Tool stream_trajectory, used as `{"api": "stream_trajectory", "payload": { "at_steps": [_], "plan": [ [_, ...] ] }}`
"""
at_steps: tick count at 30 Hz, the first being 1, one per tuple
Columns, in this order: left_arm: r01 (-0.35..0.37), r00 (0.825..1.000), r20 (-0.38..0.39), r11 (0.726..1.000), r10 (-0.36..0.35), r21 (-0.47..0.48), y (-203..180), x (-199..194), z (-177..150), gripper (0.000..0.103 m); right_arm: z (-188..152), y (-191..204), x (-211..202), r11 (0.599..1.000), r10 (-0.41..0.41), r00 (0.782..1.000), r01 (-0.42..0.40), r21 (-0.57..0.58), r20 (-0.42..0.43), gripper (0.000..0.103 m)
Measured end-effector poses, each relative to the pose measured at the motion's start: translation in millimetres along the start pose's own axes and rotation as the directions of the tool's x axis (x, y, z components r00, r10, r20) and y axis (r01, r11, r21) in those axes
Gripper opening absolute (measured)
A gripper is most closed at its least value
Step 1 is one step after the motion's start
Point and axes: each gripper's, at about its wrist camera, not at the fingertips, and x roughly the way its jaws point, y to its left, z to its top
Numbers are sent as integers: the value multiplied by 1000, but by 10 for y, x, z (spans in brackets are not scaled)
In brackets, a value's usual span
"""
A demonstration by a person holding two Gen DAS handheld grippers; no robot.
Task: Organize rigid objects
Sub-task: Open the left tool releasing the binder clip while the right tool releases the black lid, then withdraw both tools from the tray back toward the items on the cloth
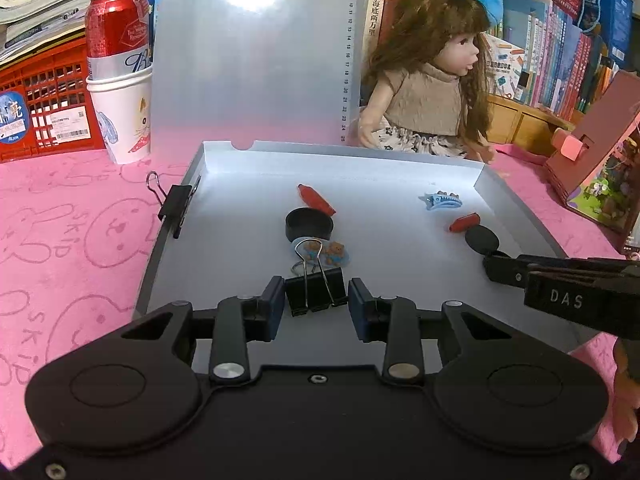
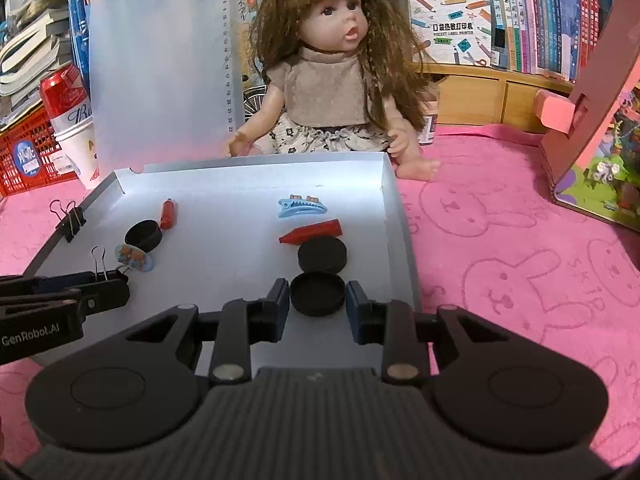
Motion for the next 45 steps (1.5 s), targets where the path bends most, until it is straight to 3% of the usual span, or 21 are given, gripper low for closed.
{"api": "stream_trajectory", "payload": {
  "at_steps": [16, 19, 20, 21, 29, 35, 45],
  "plan": [
    [6, 1000, -27, 1000, -6, 15, -25, 99, 112, 33, 66, 31, 61, 1000, -8, 1000, 7, -13, -16, 39],
    [23, 999, -24, 1000, -23, 6, -14, 87, 121, 42, 63, 2, 35, 1000, 5, 1000, -5, 10, 0, 40],
    [33, 999, -23, 999, -33, 0, -8, 78, 127, 49, 63, -2, 22, 1000, 5, 1000, -5, 13, 6, 42],
    [40, 999, -20, 999, -40, -5, 0, 64, 130, 53, 63, -4, 7, 1000, 5, 1000, -6, 14, 14, 55],
    [55, 998, 39, 998, -56, 26, -34, -192, 142, 80, 77, -16, -167, 1000, 26, 998, -27, 3, 63, 72],
    [91, 993, 74, 994, -95, 58, -46, -510, 69, 86, 59, -32, -366, 998, 68, 994, -67, -10, 85, 86],
    [127, 986, 104, 989, -134, 70, -60, -967, -171, 89, -96, 42, -782, 988, 132, 981, -119, -99, 140, 97]
  ]
}}
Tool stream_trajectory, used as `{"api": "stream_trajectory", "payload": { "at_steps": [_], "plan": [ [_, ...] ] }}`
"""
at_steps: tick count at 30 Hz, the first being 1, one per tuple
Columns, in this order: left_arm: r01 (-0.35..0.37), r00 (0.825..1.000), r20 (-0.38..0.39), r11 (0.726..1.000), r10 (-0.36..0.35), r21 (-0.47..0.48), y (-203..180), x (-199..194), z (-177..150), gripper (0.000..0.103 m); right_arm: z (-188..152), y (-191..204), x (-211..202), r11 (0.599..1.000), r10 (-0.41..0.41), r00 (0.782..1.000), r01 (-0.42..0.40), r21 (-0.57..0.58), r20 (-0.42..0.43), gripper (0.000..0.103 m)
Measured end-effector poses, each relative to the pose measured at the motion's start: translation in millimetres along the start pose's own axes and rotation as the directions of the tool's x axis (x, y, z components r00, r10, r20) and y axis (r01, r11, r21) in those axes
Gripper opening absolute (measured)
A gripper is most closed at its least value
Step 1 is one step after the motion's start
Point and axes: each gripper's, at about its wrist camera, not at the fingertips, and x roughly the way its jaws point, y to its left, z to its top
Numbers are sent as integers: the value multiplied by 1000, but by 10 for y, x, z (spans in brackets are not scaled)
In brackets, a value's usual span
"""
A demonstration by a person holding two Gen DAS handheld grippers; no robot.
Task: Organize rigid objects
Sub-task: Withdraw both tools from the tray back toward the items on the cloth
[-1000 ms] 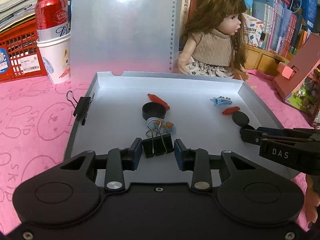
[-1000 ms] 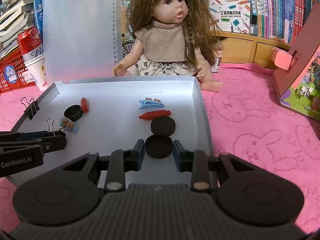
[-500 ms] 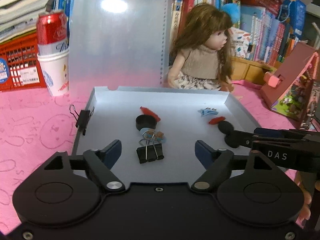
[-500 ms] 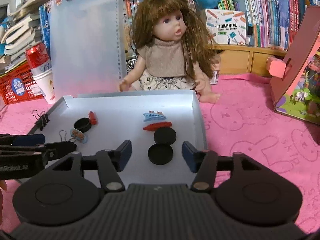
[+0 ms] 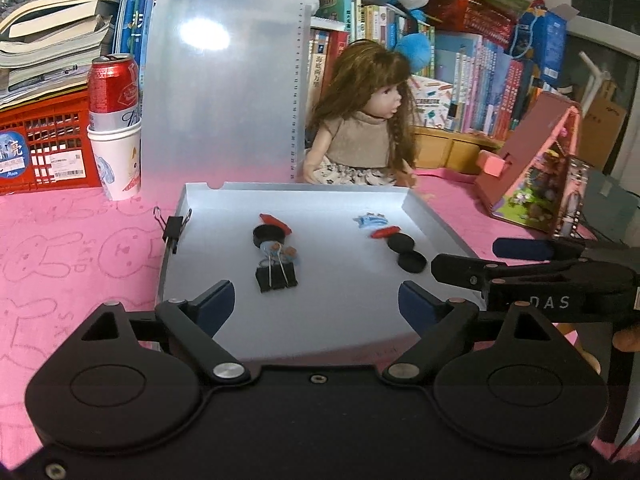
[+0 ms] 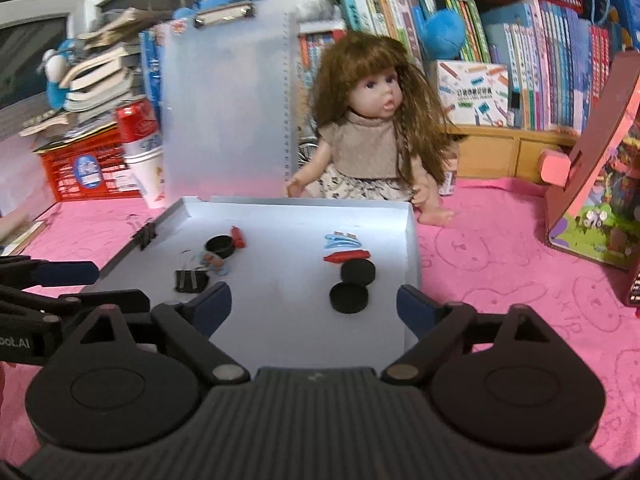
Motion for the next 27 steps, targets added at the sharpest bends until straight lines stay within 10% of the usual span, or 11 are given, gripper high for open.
{"api": "stream_trajectory", "payload": {
  "at_steps": [27],
  "plan": [
    [3, 999, 48, 996, -7, 88, -255, -900, -712, 90, -540, 75, -866, 992, 78, 994, -70, -109, 73, 103]
  ]
}}
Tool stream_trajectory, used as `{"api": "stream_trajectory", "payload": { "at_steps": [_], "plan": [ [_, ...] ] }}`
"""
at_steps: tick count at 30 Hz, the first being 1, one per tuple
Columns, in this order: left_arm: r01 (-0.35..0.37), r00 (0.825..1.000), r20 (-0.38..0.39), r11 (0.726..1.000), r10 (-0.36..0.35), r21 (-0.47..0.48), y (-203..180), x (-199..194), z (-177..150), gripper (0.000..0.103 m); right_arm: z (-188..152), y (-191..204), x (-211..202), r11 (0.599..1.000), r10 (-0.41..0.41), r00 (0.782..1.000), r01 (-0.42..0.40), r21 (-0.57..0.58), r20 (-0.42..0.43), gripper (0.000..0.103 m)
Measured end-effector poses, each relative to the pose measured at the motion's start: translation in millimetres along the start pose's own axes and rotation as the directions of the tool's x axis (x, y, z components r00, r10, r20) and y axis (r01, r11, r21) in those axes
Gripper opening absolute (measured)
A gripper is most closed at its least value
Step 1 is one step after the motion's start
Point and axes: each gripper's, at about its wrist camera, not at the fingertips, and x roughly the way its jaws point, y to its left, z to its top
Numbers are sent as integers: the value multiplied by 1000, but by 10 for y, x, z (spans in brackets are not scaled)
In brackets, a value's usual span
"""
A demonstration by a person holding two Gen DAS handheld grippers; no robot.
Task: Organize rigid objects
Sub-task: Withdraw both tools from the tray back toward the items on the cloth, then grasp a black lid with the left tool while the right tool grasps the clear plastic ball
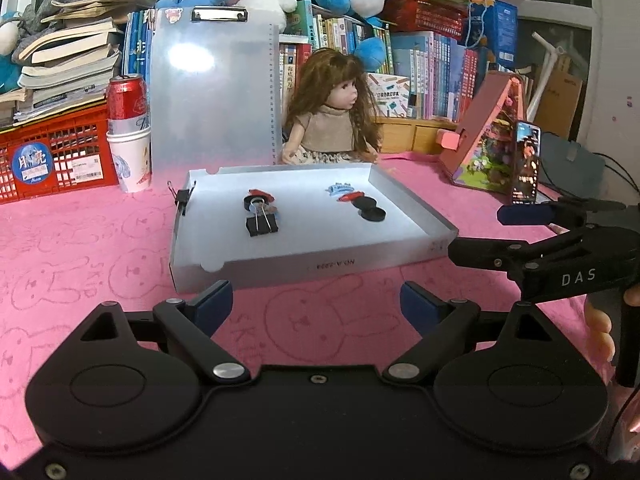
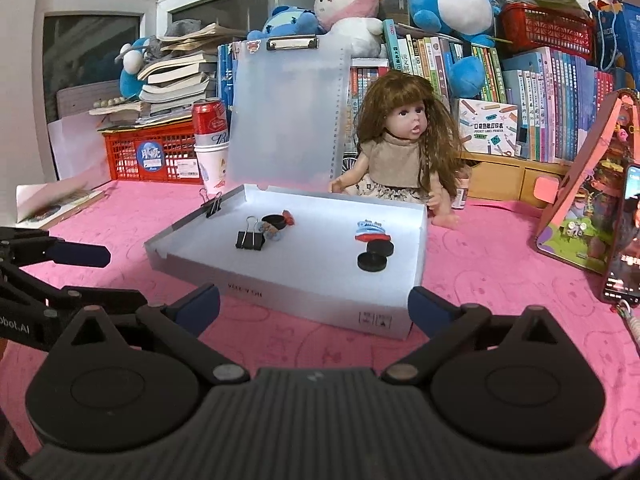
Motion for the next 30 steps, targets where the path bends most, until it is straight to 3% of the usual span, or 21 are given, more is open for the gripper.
{"api": "stream_trajectory", "payload": {
  "at_steps": [9, 19, 25, 28, 30],
  "plan": [
    [11, 1000, 0, 1000, -11, -8, 1, -134, -214, 89, -236, 40, -177, 1000, 3, 1000, -3, -21, 2, 103],
    [-7, 1000, -24, 1000, 8, 17, -12, -238, -443, 78, -497, 186, -342, 993, 52, 998, -54, -104, -22, 103],
    [-31, 999, -16, 999, 32, 29, -30, -257, -487, 60, -576, 244, -285, 992, 49, 997, -54, -112, -53, 103],
    [-29, 999, -14, 998, 30, 51, -55, -284, -504, 47, -588, 242, -257, 993, 55, 996, -62, -104, -67, 97],
    [-9, 1000, -24, 998, 10, 60, -72, -300, -519, 46, -595, 246, -245, 992, 59, 996, -66, -105, -74, 92]
  ]
}}
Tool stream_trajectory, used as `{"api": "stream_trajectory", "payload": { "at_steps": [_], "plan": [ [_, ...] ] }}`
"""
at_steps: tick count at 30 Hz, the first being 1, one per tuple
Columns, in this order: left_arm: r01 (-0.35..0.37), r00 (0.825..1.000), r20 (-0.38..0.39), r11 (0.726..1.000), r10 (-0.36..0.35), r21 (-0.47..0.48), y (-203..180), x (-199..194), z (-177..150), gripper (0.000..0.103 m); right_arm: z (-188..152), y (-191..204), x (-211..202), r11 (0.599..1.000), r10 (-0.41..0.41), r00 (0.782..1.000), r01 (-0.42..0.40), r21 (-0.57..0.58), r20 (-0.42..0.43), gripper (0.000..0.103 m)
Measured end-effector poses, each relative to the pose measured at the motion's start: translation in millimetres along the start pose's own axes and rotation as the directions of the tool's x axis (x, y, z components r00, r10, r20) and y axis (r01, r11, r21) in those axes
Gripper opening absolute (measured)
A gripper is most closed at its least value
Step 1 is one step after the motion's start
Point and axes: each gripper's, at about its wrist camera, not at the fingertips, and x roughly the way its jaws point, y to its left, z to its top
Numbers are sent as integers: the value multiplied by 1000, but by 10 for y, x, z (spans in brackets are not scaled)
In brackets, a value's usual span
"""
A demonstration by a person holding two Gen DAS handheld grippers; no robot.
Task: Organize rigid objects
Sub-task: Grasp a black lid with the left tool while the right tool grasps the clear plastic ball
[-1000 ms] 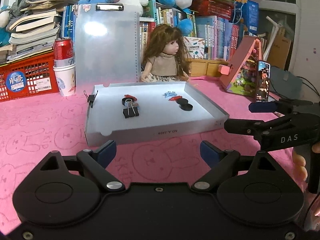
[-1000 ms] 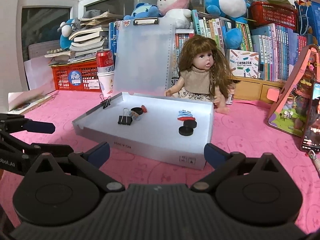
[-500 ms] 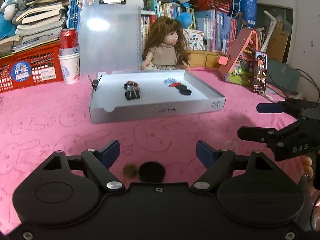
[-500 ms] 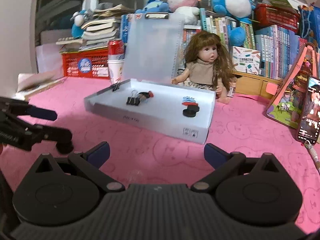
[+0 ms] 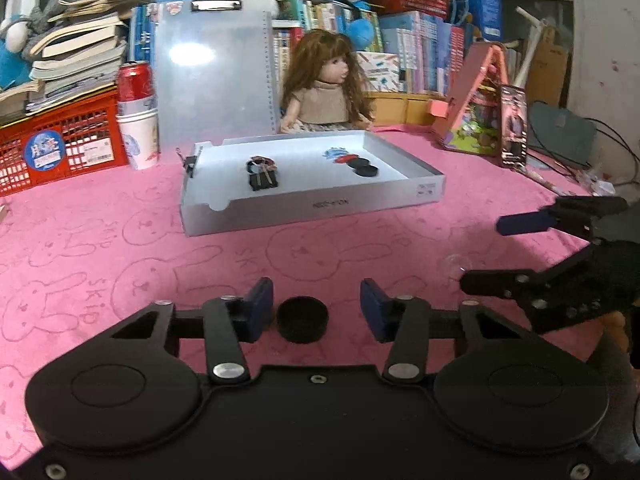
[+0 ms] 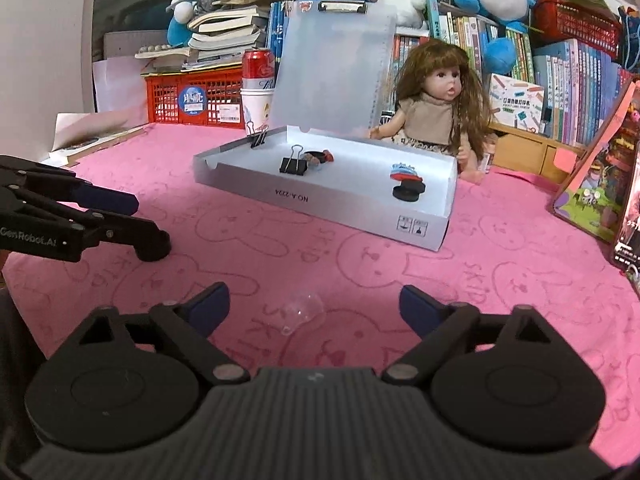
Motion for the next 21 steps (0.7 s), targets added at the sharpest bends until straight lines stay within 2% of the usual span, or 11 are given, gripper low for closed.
{"api": "stream_trajectory", "payload": {
  "at_steps": [4, 7, 9, 16, 18, 19, 21],
  "plan": [
    [9, 1000, -23, 1000, -9, 14, -44, -1, -45, 45, -13, 19, 28, 1000, 7, 1000, -7, -12, -15, 84],
    [-17, 999, -35, 1000, 17, 5, -53, 36, -79, 46, -25, 40, 58, 1000, -3, 1000, 2, -25, -28, 77],
    [-30, 999, -44, 1000, 30, -2, -48, 74, -87, 46, -29, 48, 83, 1000, -11, 999, 10, -29, -40, 69],
    [-36, 996, -79, 998, 32, -49, 33, 244, -91, 46, -33, 60, 115, 1000, -3, 999, 1, -27, -50, 57],
    [-44, 996, -75, 998, 41, -43, 27, 257, -95, 42, -33, 59, 117, 1000, 0, 999, -1, -24, -51, 52],
    [-54, 996, -73, 998, 52, -38, 20, 260, -98, 32, -32, 60, 119, 1000, 2, 999, -3, -23, -52, 51],
    [-66, 995, -72, 997, 64, -32, 11, 262, -96, 31, -30, 69, 119, 1000, 17, 998, -19, -24, -54, 40]
  ]
}}
